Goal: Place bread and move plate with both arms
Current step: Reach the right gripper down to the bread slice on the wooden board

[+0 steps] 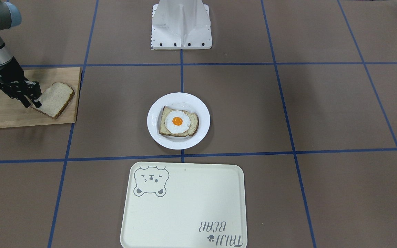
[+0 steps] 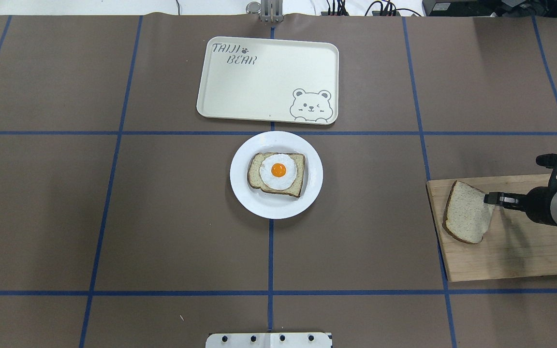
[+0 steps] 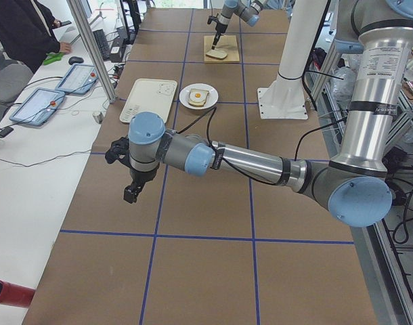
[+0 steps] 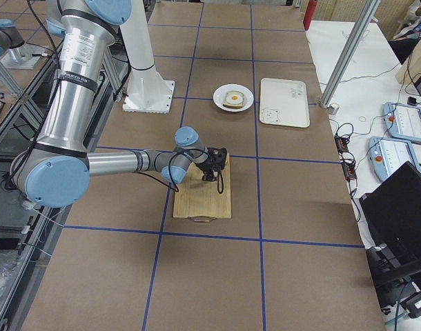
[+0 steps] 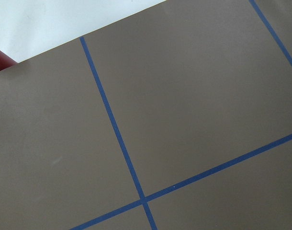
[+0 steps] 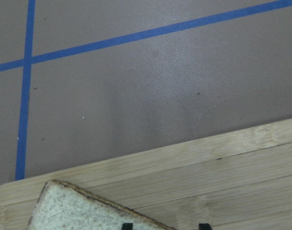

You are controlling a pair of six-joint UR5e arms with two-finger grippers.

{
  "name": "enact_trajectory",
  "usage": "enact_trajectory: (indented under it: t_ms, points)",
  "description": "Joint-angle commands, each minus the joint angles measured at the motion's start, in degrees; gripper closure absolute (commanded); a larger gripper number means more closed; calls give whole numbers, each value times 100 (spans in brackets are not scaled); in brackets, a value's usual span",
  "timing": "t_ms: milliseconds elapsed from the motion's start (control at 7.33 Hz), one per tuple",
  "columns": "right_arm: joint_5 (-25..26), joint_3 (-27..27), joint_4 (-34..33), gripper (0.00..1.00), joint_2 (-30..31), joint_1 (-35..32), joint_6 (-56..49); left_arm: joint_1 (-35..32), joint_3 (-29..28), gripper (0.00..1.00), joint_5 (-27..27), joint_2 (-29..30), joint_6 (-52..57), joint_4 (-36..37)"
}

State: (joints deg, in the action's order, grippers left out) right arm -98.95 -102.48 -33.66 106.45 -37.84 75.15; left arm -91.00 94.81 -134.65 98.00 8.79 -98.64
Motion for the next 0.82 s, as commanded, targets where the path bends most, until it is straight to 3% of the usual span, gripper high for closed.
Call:
enact_trajectory:
  t_ms: [0,136,273,409,682]
  points:
    - [25,0,-1,56,-19,57,0,-6,3,1,0,0,0,3]
    - [25,0,-1,70,-19,74,0,-6,3,0,0,0,0,3]
    - [25,-9,8,93,-19,101,0,-6,3,0,0,-9,0,3]
    - [33,-9,0,100,-19,144,-9,-6,3,0,0,0,0,3]
    - [122,-105,0,100,16,198,-375,3,-6,0,0,0,0,3]
